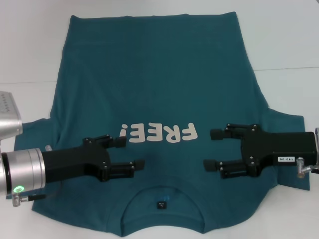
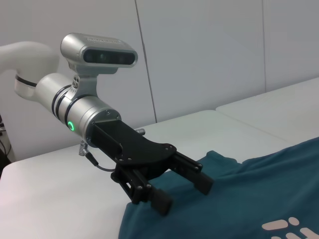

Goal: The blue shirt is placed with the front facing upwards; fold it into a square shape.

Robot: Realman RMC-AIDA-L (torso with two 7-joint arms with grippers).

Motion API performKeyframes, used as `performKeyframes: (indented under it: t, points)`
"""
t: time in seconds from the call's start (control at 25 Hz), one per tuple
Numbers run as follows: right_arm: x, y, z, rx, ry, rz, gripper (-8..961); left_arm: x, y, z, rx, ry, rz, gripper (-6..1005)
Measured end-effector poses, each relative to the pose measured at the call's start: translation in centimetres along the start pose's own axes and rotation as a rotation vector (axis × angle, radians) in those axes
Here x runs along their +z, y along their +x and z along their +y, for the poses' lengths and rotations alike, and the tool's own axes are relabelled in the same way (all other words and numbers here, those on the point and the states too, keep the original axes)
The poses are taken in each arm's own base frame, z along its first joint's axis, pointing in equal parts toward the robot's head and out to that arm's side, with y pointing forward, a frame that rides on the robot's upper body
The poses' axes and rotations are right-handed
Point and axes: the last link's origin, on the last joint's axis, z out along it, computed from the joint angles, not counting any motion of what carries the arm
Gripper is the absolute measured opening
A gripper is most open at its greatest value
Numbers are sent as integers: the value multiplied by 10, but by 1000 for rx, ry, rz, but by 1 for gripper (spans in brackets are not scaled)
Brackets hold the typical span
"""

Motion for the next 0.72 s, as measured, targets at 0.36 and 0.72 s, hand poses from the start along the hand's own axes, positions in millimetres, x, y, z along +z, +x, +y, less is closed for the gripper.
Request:
performKeyframes:
  t: [0.36,0.72]
  points:
    - [3,-2,-2,-5,8,1,915,-1,0,0,-4,4,1,887]
    - [3,-2,-3,-6,14,3,915,-50,11,-30,-219,185,144,888]
